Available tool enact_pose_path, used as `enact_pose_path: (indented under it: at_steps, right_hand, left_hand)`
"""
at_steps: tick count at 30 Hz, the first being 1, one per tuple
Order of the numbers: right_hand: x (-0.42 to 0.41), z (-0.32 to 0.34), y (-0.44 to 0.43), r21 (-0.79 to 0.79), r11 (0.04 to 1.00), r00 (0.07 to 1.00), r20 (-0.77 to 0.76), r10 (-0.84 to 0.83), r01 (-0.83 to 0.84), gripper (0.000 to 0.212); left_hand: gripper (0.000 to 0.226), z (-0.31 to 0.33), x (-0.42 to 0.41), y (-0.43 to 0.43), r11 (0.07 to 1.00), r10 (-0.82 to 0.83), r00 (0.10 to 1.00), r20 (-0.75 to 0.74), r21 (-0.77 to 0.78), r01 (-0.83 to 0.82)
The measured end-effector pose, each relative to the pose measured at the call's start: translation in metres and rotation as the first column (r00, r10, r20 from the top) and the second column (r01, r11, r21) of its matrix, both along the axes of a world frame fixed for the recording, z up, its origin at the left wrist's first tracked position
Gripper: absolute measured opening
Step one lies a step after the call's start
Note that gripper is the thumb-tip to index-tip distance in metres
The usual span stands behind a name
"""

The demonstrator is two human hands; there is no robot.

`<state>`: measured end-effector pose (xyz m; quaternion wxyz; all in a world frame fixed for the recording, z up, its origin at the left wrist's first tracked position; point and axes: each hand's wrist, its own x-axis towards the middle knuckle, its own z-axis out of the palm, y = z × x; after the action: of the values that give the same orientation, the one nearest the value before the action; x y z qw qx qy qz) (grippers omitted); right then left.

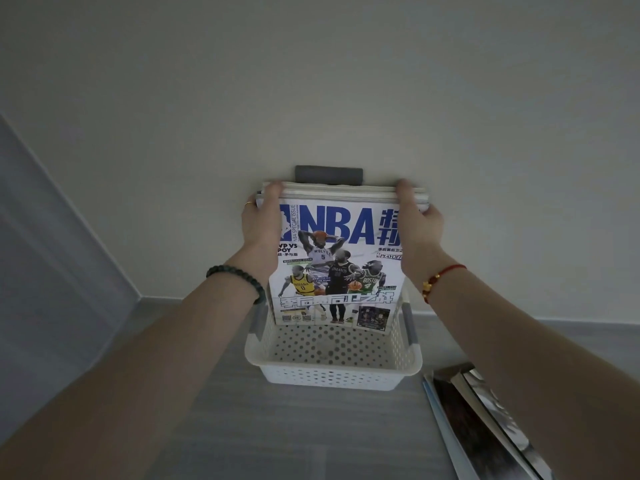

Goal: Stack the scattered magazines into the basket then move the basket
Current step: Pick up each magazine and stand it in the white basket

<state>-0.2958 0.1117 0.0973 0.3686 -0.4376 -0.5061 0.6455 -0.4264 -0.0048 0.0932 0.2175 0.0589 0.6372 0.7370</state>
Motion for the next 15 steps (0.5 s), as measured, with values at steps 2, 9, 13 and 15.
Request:
enact_pose_path:
  at_steps: [2, 9, 13, 15]
  right_hand:
    - [-0.003, 0.001, 0.002, 0.016, 1.000, 1.000, 0.013, -0.010, 0.010, 0.054]
    - [0.013, -0.007, 0.003, 0.010, 0.996, 0.995, 0.038, 0.089, -0.089, 0.069]
    - [0.019, -0.007, 0.002, 0.149, 0.976, 0.982, 0.126, 0.139, -0.157, 0.062]
    - [0.026, -0.003, 0.005, 0.188, 0.963, 0.970, 0.184, 0.158, -0.192, 0.065]
  left_hand:
    - [0.028, 0.002, -0.002, 0.000, 1.000, 0.003, 1.000, -0.029, -0.012, -0.003]
    - [0.052, -0.001, 0.000, -0.008, 0.999, -0.034, 0.999, -0.004, -0.015, 0.034]
    - [0.057, -0.003, 0.000, -0.015, 0.997, -0.068, 0.997, 0.022, -0.035, 0.068]
    - [0.050, -0.003, 0.001, -0.022, 0.999, -0.034, 0.999, -0.039, -0.041, 0.032]
